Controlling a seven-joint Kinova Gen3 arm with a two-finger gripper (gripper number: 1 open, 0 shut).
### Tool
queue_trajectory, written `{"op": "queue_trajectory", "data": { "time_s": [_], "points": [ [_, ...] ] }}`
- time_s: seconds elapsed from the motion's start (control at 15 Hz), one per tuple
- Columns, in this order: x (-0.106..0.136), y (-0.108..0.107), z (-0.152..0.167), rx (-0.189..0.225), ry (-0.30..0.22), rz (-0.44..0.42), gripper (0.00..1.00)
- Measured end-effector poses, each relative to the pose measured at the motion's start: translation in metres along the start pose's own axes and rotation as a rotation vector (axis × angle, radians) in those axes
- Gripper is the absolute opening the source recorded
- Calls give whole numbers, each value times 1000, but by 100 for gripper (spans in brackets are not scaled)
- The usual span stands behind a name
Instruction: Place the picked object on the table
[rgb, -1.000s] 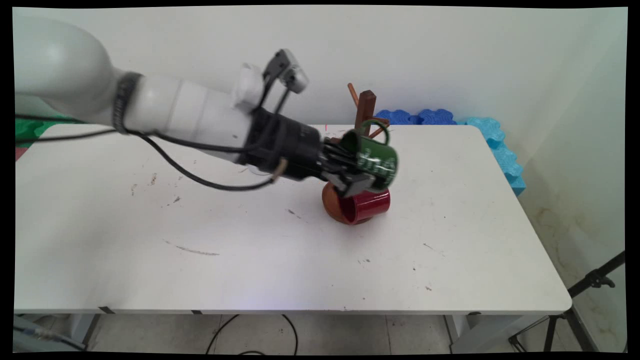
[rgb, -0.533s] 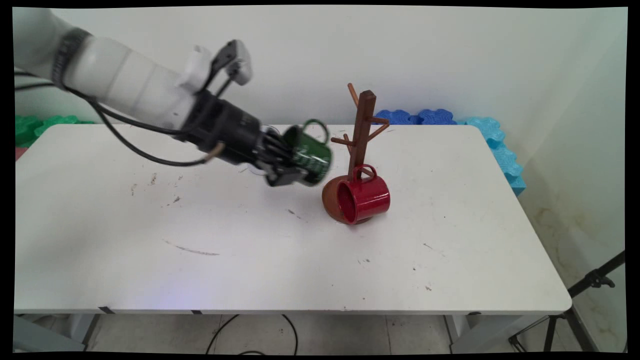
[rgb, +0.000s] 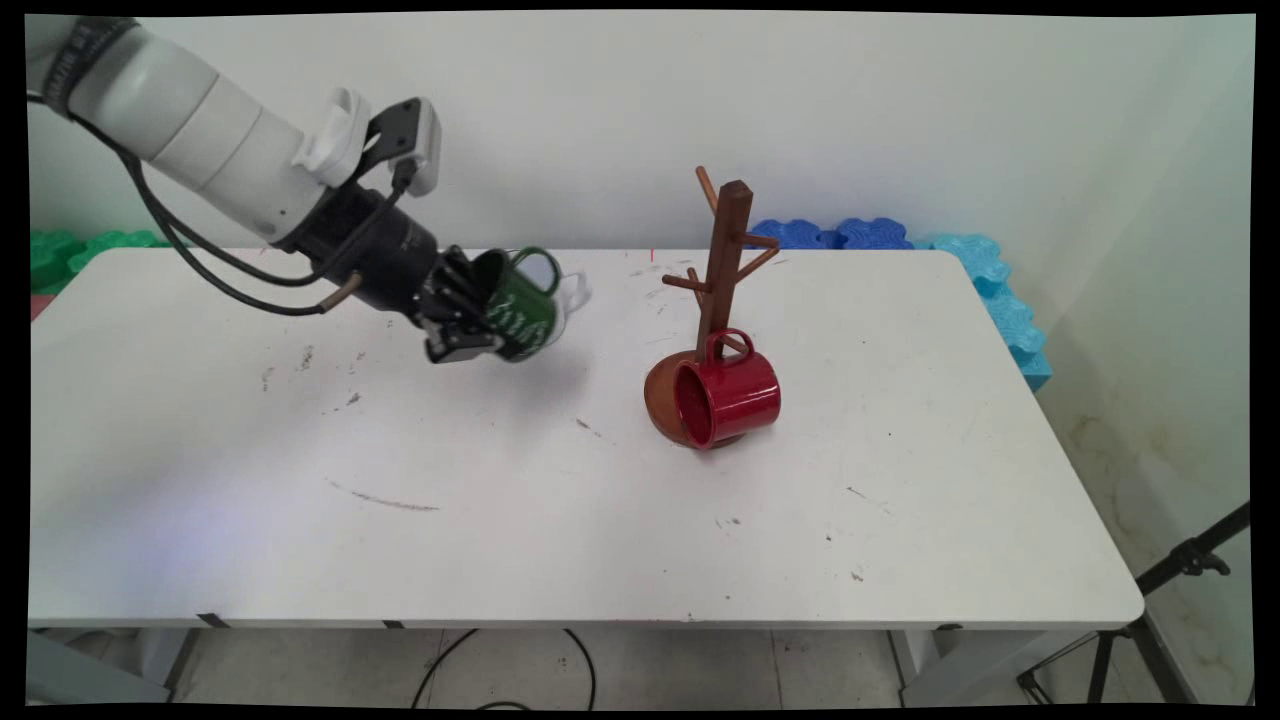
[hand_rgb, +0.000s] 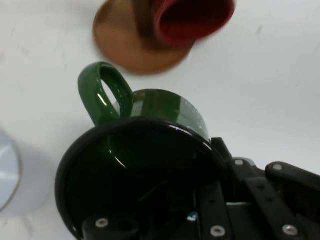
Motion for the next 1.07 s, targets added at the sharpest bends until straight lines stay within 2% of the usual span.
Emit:
{"op": "queue_trajectory", "data": {
  "time_s": [0.27,0.6,1.07],
  "points": [
    [-13,-22,11,20,-119,94,0],
    [-25,-46,41,18,-244,215,0],
    [-29,-65,84,-5,-330,291,0]
  ]
}}
